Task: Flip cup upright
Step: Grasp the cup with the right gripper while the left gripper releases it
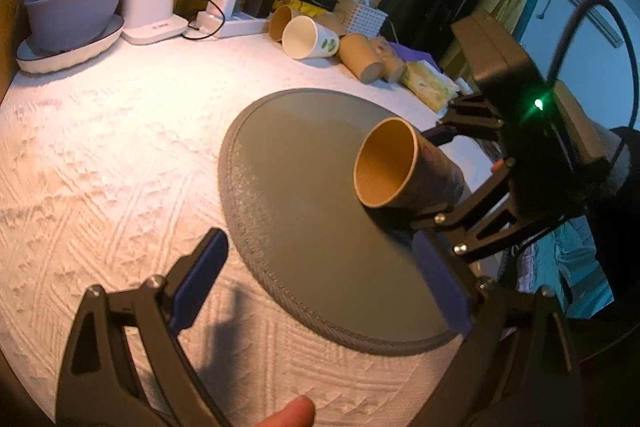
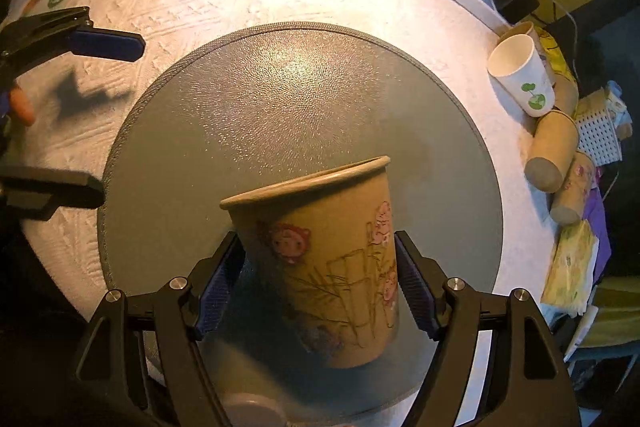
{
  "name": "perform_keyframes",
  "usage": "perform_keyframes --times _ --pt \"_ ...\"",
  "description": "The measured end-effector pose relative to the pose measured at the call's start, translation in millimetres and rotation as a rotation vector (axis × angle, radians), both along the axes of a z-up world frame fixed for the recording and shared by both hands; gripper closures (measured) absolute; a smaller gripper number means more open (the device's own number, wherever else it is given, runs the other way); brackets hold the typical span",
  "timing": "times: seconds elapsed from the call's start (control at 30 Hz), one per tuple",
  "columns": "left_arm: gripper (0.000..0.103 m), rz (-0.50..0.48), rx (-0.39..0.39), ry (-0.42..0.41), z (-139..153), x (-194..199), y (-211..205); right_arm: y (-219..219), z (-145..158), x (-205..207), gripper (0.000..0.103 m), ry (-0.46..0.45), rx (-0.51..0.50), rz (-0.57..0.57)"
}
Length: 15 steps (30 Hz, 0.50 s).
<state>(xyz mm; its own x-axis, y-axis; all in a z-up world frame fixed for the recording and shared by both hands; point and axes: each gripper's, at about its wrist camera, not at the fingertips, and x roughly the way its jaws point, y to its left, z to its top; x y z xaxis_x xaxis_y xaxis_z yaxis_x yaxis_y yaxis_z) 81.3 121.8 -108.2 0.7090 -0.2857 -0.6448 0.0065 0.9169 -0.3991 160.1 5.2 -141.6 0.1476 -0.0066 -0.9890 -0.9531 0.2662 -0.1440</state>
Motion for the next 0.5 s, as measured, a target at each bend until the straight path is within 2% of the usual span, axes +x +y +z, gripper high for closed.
perform_keyframes --times 0.07,0.1,0.27,0.37,0.5 --pt "0.009 0.003 0.004 0.004 0 1 0 0 0 3 0.026 -0.006 0.008 0.003" --pt "0.009 0.004 0.006 0.005 0 2 1 0 1 4 0.032 -0.008 0.014 0.003" --pt "0.009 0.027 0.011 0.01 1 6 6 -3 13 11 0.033 -0.01 0.092 -0.034" --pt "0.009 0.036 0.022 0.012 3 9 6 -9 21 18 0.033 -0.022 0.156 -0.09" --pt "0.009 0.044 0.04 0.017 6 14 6 -23 34 29 0.033 -0.021 0.316 -0.203"
